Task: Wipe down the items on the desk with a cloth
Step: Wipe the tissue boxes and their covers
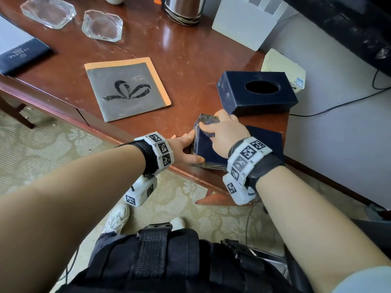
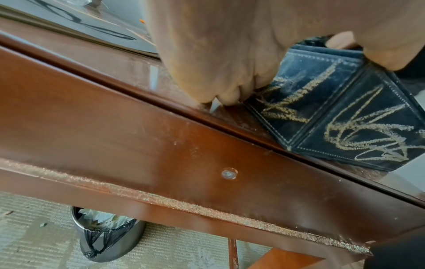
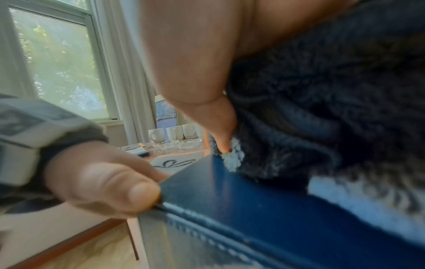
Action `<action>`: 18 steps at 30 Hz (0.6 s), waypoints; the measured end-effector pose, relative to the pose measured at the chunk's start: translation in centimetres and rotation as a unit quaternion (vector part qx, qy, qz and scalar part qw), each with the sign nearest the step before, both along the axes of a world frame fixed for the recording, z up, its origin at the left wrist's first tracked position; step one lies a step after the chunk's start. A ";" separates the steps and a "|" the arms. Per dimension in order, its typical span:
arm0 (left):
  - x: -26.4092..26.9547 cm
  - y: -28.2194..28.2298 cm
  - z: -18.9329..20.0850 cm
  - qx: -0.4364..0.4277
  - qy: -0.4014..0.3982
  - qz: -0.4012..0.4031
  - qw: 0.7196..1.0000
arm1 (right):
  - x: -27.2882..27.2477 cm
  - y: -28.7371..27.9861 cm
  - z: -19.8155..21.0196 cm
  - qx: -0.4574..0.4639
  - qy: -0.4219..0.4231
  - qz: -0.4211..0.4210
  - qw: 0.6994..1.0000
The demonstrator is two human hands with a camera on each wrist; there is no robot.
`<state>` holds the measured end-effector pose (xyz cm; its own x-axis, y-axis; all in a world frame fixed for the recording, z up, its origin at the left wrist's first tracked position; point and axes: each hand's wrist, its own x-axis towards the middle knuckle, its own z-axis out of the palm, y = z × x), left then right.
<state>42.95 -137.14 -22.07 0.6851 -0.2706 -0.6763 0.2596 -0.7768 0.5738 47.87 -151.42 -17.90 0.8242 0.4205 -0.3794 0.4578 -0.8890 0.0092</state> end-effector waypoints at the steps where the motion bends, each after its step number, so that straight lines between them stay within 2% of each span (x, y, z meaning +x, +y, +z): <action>1: 0.0 0.1 -0.1 -0.001 0.003 0.001 1.000 | -0.2 -0.6 0.1 0.003 0.016 0.003 1.000; 4: -0.1 0.1 0.2 -0.007 0.006 0.004 1.000 | -0.3 -1.8 0.4 -0.021 0.042 0.030 0.998; 8: -0.1 0.1 0.3 -0.006 0.004 0.004 1.000 | 0.8 -0.3 -0.1 -0.034 -0.027 0.016 0.999; 11: -0.2 0.0 0.4 -0.009 0.004 0.007 1.000 | 0.8 -0.2 -0.6 -0.031 -0.033 0.019 0.999; 13: -0.2 0.0 0.5 -0.009 0.006 0.007 1.000 | 0.5 -2.3 -1.0 -0.023 -0.032 0.019 0.999; 18: -0.4 -0.3 0.8 -0.015 -0.003 0.011 1.000 | 1.0 -8.1 0.3 -0.030 -0.013 -0.166 0.986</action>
